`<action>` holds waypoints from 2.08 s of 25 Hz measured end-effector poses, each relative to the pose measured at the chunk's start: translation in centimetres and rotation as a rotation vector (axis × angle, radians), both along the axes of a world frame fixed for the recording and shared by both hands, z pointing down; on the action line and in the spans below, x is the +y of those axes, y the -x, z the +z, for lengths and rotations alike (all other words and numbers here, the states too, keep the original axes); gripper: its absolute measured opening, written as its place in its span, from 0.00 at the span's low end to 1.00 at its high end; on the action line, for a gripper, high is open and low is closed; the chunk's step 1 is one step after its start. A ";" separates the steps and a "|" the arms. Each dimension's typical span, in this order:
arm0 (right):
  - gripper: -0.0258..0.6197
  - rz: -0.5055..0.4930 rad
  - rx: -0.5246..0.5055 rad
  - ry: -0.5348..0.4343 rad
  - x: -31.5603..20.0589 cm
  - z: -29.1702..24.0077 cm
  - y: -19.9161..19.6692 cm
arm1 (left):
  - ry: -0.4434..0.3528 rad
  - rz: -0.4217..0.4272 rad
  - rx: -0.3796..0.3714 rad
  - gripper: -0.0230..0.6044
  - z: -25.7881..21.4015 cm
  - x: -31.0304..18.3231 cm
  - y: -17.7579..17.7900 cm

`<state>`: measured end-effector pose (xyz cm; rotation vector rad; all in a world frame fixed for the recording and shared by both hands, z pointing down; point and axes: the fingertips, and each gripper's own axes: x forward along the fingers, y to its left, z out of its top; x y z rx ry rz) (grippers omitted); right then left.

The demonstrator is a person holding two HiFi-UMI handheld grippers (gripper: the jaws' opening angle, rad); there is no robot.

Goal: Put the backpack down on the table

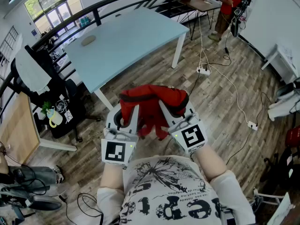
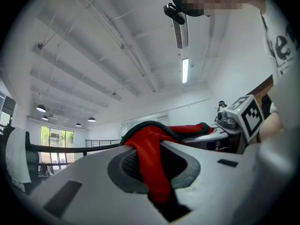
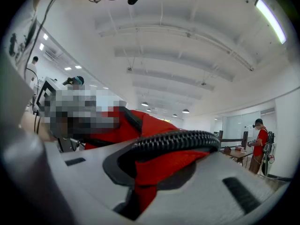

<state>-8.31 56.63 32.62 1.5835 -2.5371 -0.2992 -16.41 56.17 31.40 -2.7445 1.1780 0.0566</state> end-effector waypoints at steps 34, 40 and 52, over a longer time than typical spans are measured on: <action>0.12 -0.242 -0.072 0.071 -23.8 2.0 -11.8 | 0.060 -0.225 -0.051 0.12 1.7 -21.6 -12.0; 0.12 -0.347 -0.039 0.030 -33.2 -0.7 -16.8 | 0.038 -0.347 -0.013 0.12 -0.5 -30.1 -17.1; 0.12 -0.416 -0.016 -0.023 -48.4 -2.8 -19.3 | -0.010 -0.430 0.014 0.12 -2.9 -44.2 -20.0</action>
